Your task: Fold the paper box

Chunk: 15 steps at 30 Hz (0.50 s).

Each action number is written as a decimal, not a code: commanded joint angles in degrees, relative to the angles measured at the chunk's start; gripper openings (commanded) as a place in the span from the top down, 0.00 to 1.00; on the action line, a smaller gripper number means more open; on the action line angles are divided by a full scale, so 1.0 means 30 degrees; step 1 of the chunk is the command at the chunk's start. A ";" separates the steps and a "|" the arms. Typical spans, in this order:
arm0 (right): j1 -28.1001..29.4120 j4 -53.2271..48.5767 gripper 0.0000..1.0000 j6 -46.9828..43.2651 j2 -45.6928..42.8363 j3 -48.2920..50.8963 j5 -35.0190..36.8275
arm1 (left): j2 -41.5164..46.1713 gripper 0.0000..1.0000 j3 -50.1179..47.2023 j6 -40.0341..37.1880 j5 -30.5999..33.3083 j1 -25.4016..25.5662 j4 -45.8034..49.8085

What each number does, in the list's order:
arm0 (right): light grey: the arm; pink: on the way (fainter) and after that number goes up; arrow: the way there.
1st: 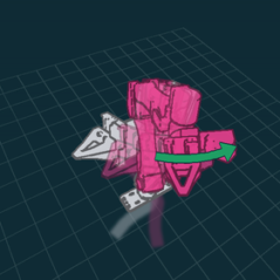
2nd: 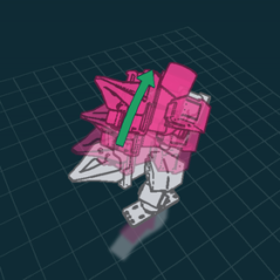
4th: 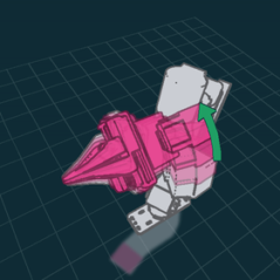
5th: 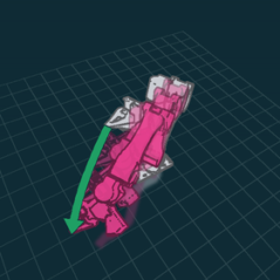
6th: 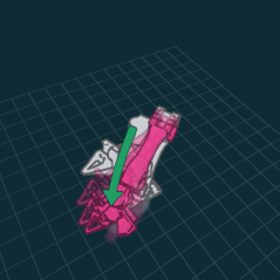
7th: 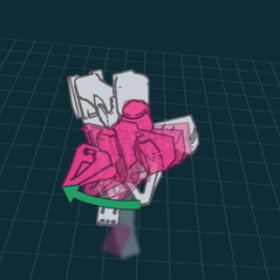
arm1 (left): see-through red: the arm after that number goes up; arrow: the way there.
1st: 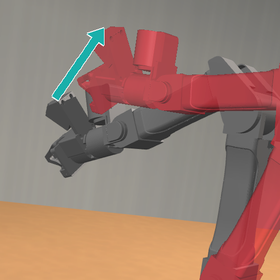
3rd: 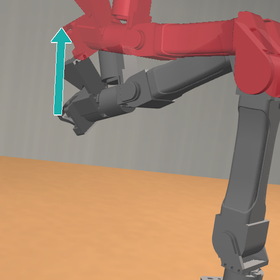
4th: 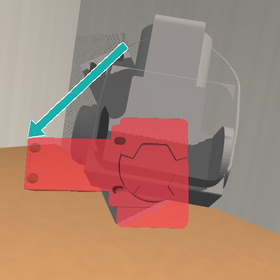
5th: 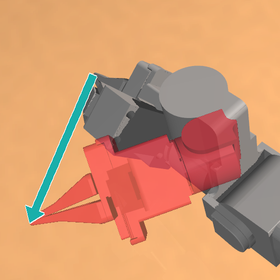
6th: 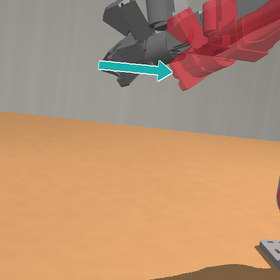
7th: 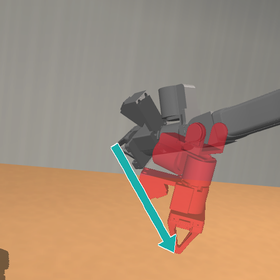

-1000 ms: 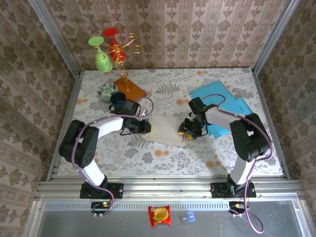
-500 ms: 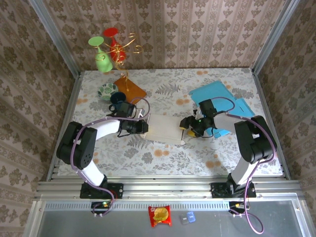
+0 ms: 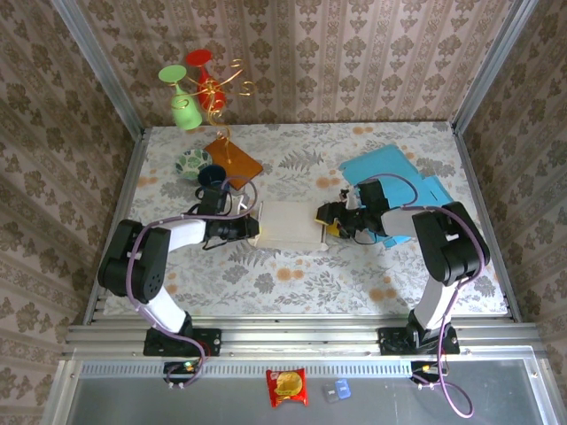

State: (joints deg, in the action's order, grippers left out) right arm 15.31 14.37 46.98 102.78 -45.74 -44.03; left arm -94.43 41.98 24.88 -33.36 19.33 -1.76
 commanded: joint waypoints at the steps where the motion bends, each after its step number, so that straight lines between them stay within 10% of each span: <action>1: 0.0469 0.1724 0.36 0.0777 0.0374 -0.0353 -0.1268 | -0.0747 0.85 -0.0708 0.0509 0.0291 -0.0320 0.0020; 15: 0.0695 0.1151 0.36 0.0758 0.0630 -0.0909 -0.1250 | -0.1156 0.87 -0.1047 0.0498 -0.0405 -0.0936 -0.0593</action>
State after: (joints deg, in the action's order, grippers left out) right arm 17.41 16.58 48.45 103.39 -46.61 -45.54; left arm -95.64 40.47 26.15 -36.95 17.30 -6.17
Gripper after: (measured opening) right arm 0.644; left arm 0.131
